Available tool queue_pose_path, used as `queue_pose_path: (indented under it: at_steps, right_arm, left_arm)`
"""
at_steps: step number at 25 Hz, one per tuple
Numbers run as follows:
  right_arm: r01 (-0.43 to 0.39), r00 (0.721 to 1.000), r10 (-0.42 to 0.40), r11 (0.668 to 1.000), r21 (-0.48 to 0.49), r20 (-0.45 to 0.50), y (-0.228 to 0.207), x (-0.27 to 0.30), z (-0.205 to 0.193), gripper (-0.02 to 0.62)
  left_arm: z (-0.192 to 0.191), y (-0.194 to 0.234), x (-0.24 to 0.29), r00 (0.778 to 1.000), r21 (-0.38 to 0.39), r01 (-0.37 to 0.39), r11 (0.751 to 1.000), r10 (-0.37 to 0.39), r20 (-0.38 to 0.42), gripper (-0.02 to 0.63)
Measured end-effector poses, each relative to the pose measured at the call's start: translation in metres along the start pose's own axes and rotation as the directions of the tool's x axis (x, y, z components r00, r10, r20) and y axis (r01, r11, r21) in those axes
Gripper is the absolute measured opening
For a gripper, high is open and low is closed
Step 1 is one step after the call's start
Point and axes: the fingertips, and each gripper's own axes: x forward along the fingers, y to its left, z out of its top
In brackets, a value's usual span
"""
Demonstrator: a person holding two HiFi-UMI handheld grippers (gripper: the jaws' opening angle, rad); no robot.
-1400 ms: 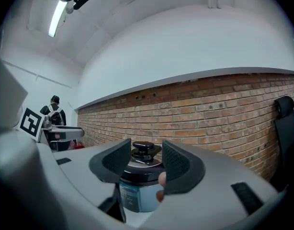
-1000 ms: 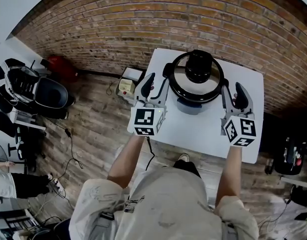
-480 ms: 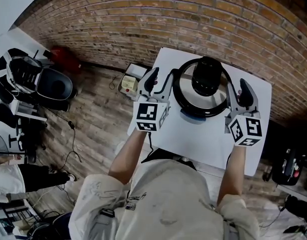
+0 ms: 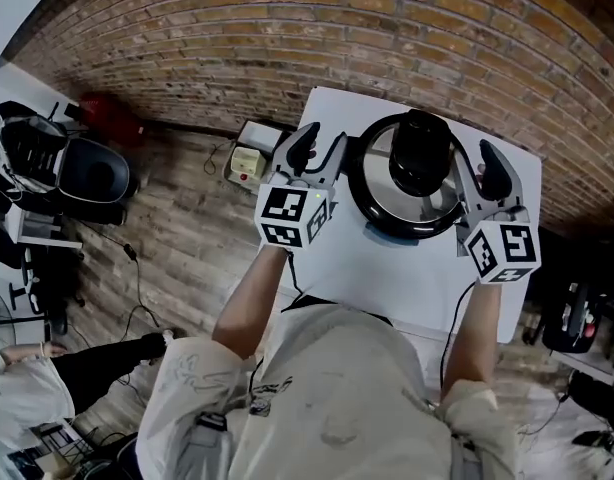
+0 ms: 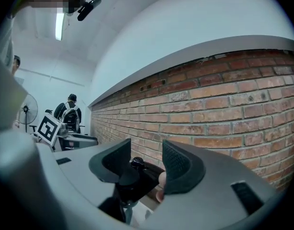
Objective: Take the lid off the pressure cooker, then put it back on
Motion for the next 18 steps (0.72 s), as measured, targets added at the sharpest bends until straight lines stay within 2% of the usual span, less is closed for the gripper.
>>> queue_pose_path:
  at_steps: [3,5,6,8,11,12,14,16,18]
  right_arm:
    - [-0.111,0.992,0.106,0.991,-0.070,-0.069,0.017,0.009,0.001,0.221]
    - [-0.217,0.969,0.196,0.967,-0.132,-0.152,0.034,0.016,-0.001,0.221]
    - [-0.274,0.950,0.240,0.949,-0.159,-0.201,0.043,0.019,-0.003,0.222]
    - [-0.386,0.898,0.313,0.898,-0.212,-0.310,0.059,0.023,-0.008,0.225]
    - [-0.539,0.789,0.369,0.800,-0.264,-0.491,0.079,0.026,-0.023,0.225]
    - [-0.575,0.754,0.370,0.771,-0.274,-0.543,0.083,0.026,-0.027,0.225]
    - [-0.623,0.701,0.356,0.727,-0.290,-0.618,0.090,0.028,-0.032,0.225]
    - [-0.660,0.651,0.335,0.693,-0.290,-0.681,0.092,0.029,-0.038,0.230]
    - [-0.699,0.587,0.308,0.660,-0.277,-0.748,0.091,0.029,-0.046,0.239]
  left_arm:
    - [-0.019,0.005,0.003,0.992,-0.109,0.091,0.990,-0.099,-0.076,0.198]
    - [-0.031,0.007,0.004,0.978,-0.220,0.152,0.964,-0.180,-0.110,0.200]
    - [-0.037,0.008,0.005,0.967,-0.288,0.181,0.940,-0.223,-0.120,0.201]
    - [-0.048,0.009,0.008,0.941,-0.424,0.234,0.875,-0.313,-0.128,0.201]
    - [-0.062,0.007,0.011,0.884,-0.581,0.301,0.756,-0.450,-0.127,0.203]
    - [-0.066,0.006,0.012,0.862,-0.618,0.319,0.719,-0.491,-0.127,0.209]
    - [-0.074,0.001,0.014,0.818,-0.672,0.342,0.657,-0.560,-0.130,0.210]
    - [-0.082,-0.003,0.017,0.780,-0.714,0.353,0.605,-0.611,-0.133,0.216]
    - [-0.087,-0.004,0.018,0.748,-0.750,0.359,0.555,-0.652,-0.124,0.213]
